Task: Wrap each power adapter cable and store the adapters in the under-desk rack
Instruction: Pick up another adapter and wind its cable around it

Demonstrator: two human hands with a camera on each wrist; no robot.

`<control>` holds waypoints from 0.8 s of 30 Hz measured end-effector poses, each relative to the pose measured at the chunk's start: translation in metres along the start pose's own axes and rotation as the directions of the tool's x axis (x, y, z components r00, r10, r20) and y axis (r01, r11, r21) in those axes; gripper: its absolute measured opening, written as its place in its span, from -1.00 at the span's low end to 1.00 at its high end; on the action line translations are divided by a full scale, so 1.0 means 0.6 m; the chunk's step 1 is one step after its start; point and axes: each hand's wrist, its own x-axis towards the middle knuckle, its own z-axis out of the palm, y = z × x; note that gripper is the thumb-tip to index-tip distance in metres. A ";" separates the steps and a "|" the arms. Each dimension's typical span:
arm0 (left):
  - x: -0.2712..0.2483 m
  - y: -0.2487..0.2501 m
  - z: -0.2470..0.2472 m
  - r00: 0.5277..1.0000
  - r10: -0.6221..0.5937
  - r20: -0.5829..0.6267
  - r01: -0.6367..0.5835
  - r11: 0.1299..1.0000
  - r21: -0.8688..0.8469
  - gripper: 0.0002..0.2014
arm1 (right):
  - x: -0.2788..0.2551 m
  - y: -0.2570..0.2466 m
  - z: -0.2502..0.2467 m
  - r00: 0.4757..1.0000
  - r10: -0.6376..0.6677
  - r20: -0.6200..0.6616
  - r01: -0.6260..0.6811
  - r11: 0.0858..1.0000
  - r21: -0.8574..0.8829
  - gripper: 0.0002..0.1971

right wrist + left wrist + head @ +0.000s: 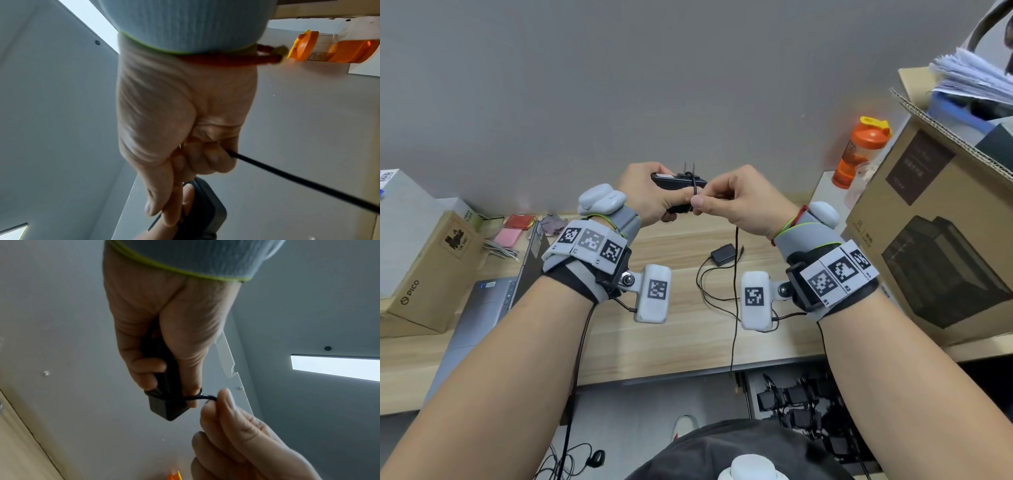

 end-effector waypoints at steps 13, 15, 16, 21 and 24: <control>-0.008 -0.017 0.004 0.999 -0.001 0.033 -0.007 0.969 0.245 -0.56 | -0.019 0.010 0.013 0.977 0.148 0.150 -0.179 0.960 0.214 -0.77; -0.010 -0.020 0.007 0.998 -0.006 0.058 -0.010 0.963 0.270 -0.50 | -0.017 0.014 0.008 0.988 0.147 0.056 -0.155 0.968 0.199 -0.76; -0.011 -0.021 0.008 0.998 -0.004 0.062 -0.014 0.956 0.294 -0.51 | -0.018 0.014 0.005 0.989 0.147 0.026 -0.149 0.972 0.183 -0.76; -0.018 -0.022 0.015 0.992 -0.011 0.129 -0.028 0.953 0.301 -0.61 | -0.011 0.010 -0.019 0.986 0.096 -0.139 -0.085 0.993 0.084 -0.79; -0.023 -0.018 0.020 0.987 -0.017 0.163 -0.025 0.967 0.253 -0.60 | -0.003 0.018 -0.019 0.983 0.086 -0.163 -0.076 0.995 0.066 -0.81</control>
